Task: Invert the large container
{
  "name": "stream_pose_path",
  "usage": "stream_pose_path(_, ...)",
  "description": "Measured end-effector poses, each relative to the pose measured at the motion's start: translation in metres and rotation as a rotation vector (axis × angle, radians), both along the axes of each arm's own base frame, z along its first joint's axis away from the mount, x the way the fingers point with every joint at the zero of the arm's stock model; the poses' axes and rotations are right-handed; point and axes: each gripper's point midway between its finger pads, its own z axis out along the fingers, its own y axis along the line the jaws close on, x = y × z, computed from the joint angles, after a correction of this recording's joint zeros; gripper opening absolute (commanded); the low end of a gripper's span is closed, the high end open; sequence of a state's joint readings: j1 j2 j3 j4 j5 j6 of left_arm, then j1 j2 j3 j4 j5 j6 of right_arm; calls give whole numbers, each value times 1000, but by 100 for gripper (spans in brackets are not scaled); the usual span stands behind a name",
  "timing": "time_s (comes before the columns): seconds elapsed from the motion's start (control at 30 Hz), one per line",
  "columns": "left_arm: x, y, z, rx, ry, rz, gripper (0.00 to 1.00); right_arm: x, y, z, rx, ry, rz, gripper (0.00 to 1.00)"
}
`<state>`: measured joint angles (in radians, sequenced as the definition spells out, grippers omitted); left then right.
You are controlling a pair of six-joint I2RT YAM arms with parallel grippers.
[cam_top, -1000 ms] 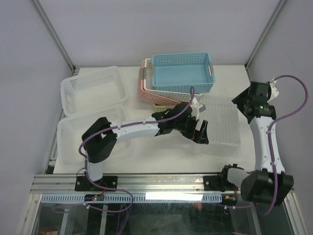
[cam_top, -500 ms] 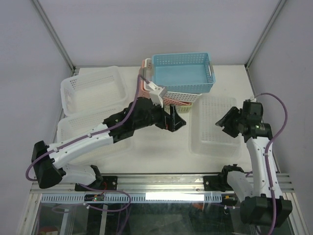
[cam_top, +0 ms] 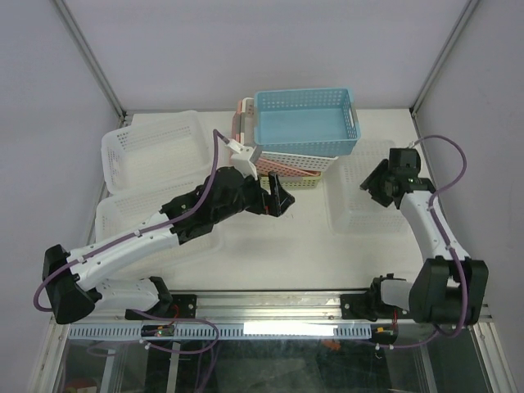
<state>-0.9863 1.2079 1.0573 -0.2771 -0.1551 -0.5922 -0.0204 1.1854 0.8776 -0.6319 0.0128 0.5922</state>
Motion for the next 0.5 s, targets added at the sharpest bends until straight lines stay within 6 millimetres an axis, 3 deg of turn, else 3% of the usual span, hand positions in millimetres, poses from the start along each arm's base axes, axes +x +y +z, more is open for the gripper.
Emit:
stream_pose_path(0.37,-1,25,19,-13,-34,64,99,112,-89,0,-190,-62,-205,53)
stream_pose_path(0.5,-3,36,18,-7,-39,85,99,138,-115,0,-229,-82,-255,53)
